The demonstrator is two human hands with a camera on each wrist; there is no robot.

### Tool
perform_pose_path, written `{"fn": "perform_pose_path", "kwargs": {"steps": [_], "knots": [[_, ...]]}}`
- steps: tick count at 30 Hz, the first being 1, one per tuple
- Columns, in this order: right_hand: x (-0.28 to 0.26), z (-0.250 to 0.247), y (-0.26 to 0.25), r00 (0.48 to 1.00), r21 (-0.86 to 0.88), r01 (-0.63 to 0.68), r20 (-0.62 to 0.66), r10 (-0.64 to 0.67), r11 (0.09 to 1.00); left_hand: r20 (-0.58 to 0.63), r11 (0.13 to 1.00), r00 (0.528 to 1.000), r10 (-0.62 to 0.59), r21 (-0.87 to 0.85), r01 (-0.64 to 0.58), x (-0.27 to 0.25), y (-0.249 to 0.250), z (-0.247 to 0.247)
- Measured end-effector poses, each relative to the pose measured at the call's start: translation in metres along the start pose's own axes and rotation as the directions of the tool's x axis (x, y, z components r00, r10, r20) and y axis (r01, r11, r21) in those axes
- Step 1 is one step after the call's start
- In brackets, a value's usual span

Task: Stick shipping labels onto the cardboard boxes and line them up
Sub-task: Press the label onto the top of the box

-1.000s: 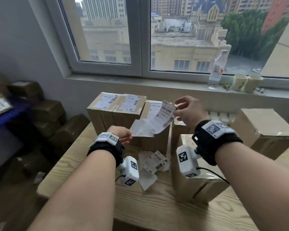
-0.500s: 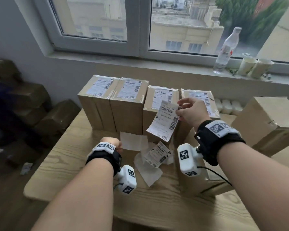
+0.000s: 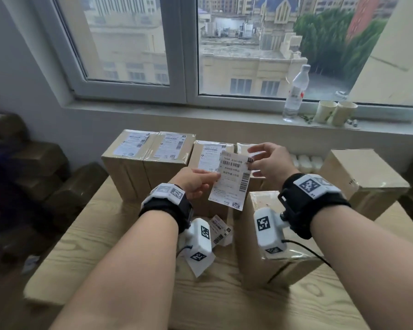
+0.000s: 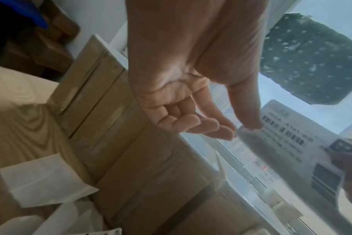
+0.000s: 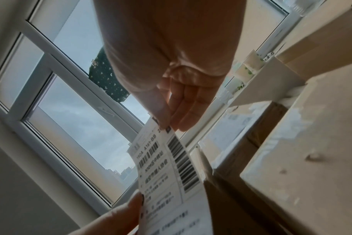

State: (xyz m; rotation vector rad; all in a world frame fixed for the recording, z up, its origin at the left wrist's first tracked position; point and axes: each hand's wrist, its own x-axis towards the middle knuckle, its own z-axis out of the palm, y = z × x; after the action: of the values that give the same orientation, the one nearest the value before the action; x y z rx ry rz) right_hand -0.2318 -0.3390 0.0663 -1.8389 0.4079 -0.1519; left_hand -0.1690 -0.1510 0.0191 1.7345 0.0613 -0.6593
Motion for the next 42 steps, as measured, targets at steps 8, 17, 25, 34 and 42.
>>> {"fn": "perform_pose_path", "kwargs": {"steps": [8,17,25,34,42], "knots": [[-0.020,-0.048,-0.003,0.999,0.083,0.034,-0.040,-0.031,0.996,0.102,1.000,0.995,0.014,-0.024,-0.011,-0.023,0.023,0.042],[-0.032,-0.085,0.024,0.991,-0.083,0.003,-0.135,-0.015,0.997,0.040,0.997,0.999,0.032,-0.066,-0.029,-0.048,0.026,0.084],[-0.043,-0.097,0.047,0.992,-0.104,-0.119,0.021,0.121,0.987,0.002,0.995,0.999,0.035,-0.091,-0.035,-0.059,0.016,0.114],[-0.056,-0.104,0.077,0.993,-0.275,-0.094,0.048,0.111,0.957,-0.012,0.979,0.997,0.073,0.194,-0.070,-0.068,-0.004,0.140],[-0.063,-0.097,0.098,0.985,-0.305,-0.102,0.104,0.139,0.947,-0.018,0.963,0.998,0.067,0.263,-0.060,-0.076,-0.019,0.152]]}}
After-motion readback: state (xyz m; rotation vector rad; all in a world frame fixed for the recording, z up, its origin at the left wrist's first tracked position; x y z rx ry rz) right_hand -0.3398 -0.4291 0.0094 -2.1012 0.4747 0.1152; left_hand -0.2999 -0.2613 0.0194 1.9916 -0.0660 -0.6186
